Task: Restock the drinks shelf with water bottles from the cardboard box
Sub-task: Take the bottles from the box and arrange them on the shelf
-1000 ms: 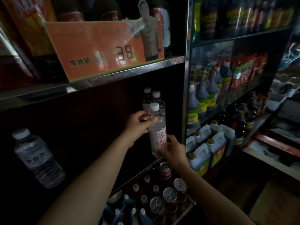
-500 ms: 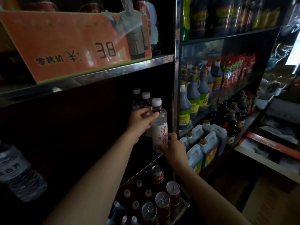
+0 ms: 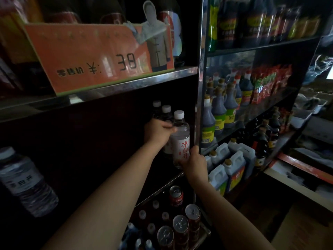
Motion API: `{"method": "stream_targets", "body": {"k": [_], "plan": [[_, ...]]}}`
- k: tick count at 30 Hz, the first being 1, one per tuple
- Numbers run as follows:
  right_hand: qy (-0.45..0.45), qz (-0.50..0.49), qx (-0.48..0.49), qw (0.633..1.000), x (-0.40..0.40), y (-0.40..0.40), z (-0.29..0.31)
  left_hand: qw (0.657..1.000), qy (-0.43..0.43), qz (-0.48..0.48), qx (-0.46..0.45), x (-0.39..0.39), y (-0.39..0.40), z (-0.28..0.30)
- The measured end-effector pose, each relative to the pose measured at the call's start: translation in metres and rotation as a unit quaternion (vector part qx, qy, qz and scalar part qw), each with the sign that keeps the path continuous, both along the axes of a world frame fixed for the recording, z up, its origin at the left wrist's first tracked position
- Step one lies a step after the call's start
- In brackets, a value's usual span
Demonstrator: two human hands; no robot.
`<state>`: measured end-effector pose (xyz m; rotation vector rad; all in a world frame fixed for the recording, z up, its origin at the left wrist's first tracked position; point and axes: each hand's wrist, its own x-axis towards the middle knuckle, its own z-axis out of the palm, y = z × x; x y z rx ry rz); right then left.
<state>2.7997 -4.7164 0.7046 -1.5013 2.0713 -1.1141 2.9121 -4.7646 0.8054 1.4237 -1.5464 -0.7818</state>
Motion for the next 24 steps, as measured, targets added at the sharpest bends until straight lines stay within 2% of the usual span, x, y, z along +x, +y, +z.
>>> {"method": "stream_targets", "body": {"k": [4, 8, 11, 15, 20, 24], "plan": [[-0.041, 0.000, 0.003, 0.999, -0.003, 0.009, 0.005, 0.997, 0.032, -0.020, 0.067, 0.021, 0.031, -0.007], [0.003, 0.000, -0.020, 1.000, 0.002, 0.033, 0.011, 0.992, 0.031, 0.018, 0.120, 0.081, 0.075, -0.024], [0.031, 0.071, -0.030, 0.997, 0.024, 0.056, 0.019, 0.989, -0.018, 0.061, 0.136, 0.134, 0.116, -0.035], [0.059, 0.180, -0.041, 0.981, 0.074, 0.081, 0.039, 0.985, -0.043, 0.109, 0.123, 0.184, 0.169, -0.029], [0.102, 0.322, -0.061, 0.939, 0.150, 0.121, 0.066, 0.978, -0.119, 0.155, 0.074, 0.233, 0.242, -0.012], [0.098, 0.419, -0.072, 0.900, 0.214, 0.163, 0.080, 0.956, -0.199, 0.202, 0.070, 0.275, 0.312, 0.004]]}}
